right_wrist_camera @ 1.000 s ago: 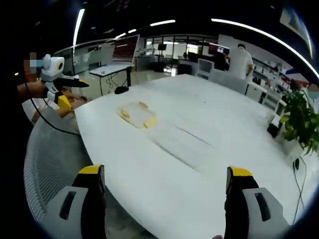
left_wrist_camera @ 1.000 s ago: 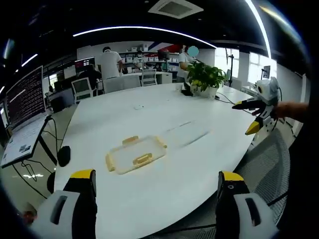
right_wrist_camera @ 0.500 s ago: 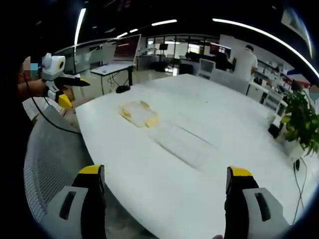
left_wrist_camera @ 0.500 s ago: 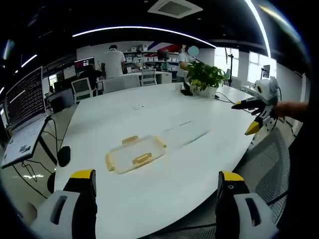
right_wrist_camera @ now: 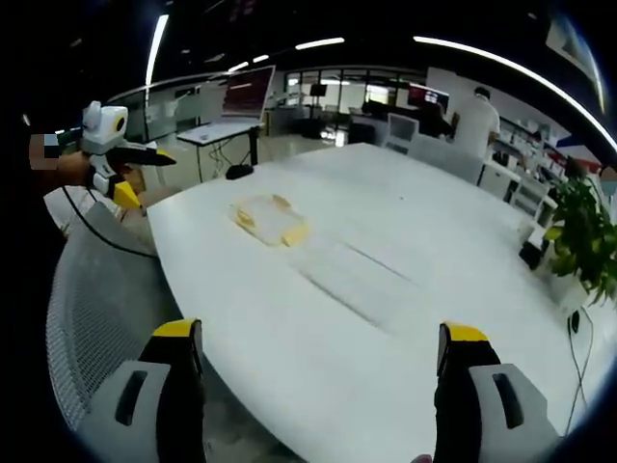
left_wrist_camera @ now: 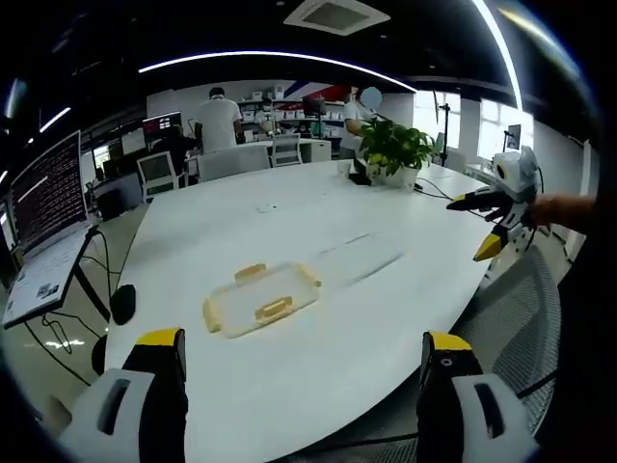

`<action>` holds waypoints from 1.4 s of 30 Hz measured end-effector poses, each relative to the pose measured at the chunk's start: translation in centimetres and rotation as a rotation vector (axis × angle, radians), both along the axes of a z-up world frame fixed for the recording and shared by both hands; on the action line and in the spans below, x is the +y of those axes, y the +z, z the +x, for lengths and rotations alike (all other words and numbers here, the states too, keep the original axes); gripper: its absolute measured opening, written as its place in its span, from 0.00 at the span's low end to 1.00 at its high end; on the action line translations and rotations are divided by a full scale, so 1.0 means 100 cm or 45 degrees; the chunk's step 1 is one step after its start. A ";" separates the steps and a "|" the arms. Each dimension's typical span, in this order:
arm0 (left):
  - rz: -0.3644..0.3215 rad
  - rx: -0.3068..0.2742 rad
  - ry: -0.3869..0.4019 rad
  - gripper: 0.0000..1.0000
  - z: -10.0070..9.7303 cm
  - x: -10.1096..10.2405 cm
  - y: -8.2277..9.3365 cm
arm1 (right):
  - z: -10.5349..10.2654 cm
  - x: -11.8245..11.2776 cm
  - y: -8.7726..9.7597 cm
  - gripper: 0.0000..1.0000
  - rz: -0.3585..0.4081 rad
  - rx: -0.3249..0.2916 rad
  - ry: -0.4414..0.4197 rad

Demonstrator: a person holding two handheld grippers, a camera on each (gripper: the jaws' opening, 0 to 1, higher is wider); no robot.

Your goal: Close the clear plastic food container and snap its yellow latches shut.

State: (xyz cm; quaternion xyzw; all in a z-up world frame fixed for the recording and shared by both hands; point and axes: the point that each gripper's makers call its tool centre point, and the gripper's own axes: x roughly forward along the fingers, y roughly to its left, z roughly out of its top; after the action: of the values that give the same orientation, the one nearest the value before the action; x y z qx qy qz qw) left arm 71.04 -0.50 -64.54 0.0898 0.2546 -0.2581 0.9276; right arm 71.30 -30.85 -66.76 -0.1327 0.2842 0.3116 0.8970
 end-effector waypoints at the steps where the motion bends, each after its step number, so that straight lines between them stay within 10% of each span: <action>1: 0.000 0.000 -0.001 0.99 0.000 0.000 0.000 | 0.000 0.000 0.000 0.99 0.002 0.002 0.002; 42: 0.003 0.011 -0.006 0.99 0.001 0.001 -0.002 | 0.001 -0.001 -0.003 0.99 -0.014 0.021 0.018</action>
State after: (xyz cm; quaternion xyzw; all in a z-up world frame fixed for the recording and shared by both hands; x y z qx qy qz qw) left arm 71.14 -0.41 -64.76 0.0902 0.2586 -0.2603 0.9258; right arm 71.44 -30.96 -67.05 -0.1370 0.2922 0.3177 0.8916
